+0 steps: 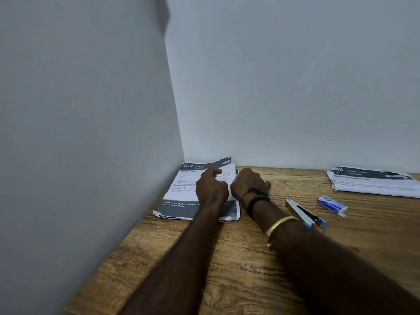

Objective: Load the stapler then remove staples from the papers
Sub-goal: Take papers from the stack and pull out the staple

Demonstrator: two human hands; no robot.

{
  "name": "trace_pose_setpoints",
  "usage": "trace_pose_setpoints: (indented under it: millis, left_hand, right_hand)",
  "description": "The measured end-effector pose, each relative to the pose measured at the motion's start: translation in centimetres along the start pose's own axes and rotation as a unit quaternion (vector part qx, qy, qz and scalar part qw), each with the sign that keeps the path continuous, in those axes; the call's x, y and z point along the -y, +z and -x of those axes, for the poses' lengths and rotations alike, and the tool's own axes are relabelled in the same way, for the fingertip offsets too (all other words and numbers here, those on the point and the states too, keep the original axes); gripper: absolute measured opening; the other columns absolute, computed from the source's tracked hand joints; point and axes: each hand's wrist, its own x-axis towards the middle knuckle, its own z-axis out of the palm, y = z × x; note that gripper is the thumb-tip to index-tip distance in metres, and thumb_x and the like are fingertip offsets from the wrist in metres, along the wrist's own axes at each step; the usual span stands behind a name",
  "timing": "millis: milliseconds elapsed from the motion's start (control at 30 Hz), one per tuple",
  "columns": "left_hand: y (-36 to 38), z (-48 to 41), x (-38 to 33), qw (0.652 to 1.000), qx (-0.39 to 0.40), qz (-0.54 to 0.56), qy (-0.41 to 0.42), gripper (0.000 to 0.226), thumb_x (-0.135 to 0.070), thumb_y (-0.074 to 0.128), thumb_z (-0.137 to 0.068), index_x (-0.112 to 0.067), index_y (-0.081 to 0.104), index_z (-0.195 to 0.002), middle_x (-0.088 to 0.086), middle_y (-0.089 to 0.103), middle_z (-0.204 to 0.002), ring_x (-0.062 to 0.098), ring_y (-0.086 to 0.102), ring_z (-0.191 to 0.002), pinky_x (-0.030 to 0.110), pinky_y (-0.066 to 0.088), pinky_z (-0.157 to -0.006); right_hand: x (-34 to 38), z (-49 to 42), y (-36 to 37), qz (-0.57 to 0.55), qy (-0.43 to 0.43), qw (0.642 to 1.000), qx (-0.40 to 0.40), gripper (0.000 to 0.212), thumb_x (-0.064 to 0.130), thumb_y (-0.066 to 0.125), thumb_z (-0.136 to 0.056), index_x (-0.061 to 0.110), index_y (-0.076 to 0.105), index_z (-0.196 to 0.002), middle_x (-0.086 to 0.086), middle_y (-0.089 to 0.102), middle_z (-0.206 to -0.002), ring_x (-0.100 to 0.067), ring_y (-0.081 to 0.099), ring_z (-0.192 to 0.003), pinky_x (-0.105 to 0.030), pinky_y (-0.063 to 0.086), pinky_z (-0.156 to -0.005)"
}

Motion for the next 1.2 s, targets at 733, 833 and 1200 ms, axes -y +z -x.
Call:
trace_pose_setpoints:
  millis: [733, 833, 1200]
  left_hand:
    - [0.1, 1.9, -1.8, 0.971, -0.111, 0.085, 0.195, 0.028, -0.007, 0.059, -0.096, -0.01, 0.069, -0.122, 0.005, 0.071, -0.125, 0.023, 0.063, -0.12, 0.027, 0.041, -0.105]
    - [0.7, 2.7, -2.6, 0.966, -0.092, 0.08, 0.227, 0.027, -0.008, 0.062, -0.096, -0.009, 0.07, -0.121, 0.005, 0.072, -0.124, 0.023, 0.063, -0.119, 0.032, 0.045, -0.108]
    - [5.7, 5.2, -5.8, 0.974, -0.042, 0.075, 0.209, 0.027, -0.009, 0.065, -0.092, -0.009, 0.071, -0.118, 0.01, 0.072, -0.121, 0.029, 0.062, -0.118, 0.038, 0.044, -0.106]
  right_hand:
    - [-2.0, -0.1, -3.6, -0.324, 0.038, 0.941, -0.088, 0.019, 0.007, 0.059, -0.095, 0.011, 0.075, -0.105, -0.01, 0.074, -0.118, -0.031, 0.063, -0.116, -0.02, 0.036, -0.082]
    - [-3.5, 0.1, -5.0, -0.339, 0.041, 0.933, -0.111, 0.018, 0.008, 0.061, -0.094, 0.011, 0.075, -0.105, -0.009, 0.074, -0.116, -0.031, 0.064, -0.115, -0.02, 0.036, -0.082]
    - [-12.3, -0.2, -11.4, -0.323, 0.057, 0.929, -0.17, 0.014, 0.011, 0.066, -0.091, 0.012, 0.076, -0.101, -0.01, 0.076, -0.108, -0.032, 0.067, -0.107, -0.029, 0.047, -0.088]
